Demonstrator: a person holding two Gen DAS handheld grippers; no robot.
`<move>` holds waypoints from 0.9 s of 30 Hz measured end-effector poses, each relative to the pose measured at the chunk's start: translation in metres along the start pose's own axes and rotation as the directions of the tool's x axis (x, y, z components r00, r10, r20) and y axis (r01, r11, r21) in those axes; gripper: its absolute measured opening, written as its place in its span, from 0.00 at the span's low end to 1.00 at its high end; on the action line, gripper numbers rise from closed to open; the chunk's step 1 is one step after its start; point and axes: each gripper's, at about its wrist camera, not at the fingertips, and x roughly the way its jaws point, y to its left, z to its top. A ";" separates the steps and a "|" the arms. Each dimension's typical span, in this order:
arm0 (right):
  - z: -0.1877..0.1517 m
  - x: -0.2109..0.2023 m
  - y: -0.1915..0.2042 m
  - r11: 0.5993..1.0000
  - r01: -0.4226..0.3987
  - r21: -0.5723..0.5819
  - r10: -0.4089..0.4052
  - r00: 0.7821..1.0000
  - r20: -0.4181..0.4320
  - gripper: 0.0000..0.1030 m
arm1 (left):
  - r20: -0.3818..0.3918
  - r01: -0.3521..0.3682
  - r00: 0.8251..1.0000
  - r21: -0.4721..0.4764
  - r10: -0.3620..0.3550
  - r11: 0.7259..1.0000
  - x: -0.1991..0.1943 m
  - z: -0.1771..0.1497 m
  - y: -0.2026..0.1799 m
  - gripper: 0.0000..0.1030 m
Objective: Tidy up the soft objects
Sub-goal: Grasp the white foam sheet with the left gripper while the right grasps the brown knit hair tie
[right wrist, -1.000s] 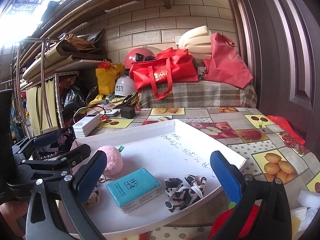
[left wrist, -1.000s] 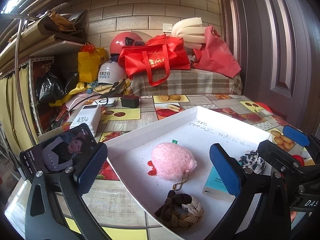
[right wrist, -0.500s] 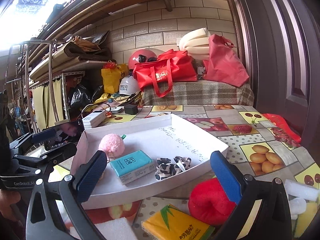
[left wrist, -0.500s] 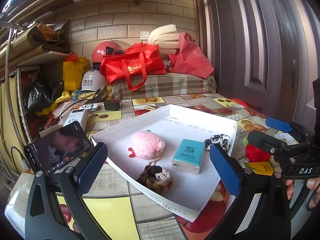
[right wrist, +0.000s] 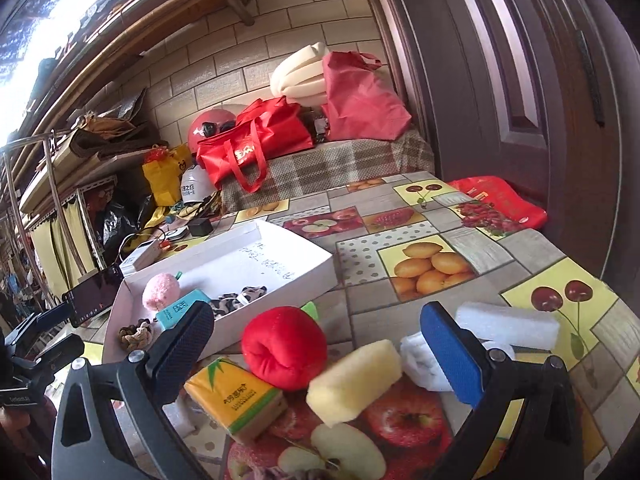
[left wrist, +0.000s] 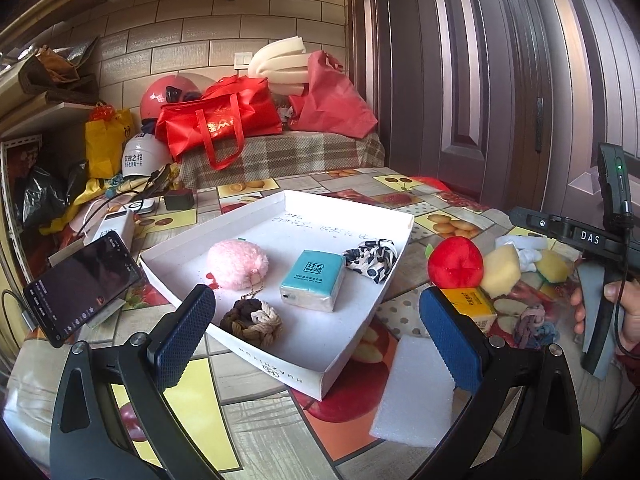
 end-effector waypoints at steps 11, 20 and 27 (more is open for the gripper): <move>0.000 -0.022 -0.034 0.991 -0.092 -0.101 0.079 0.988 -0.130 1.00 | -0.210 0.218 0.961 0.192 -0.177 0.957 0.004 -0.012 -0.052 1.00; -0.039 -0.001 0.016 0.902 -0.344 -0.261 0.196 0.865 -0.462 1.00 | -0.408 0.231 0.905 0.244 -0.116 0.942 0.037 -0.030 -0.073 0.98; -0.058 0.014 0.032 0.864 -0.386 -0.324 0.150 0.811 -0.565 0.89 | -0.456 0.241 0.881 0.204 -0.126 0.949 0.051 -0.031 -0.075 0.89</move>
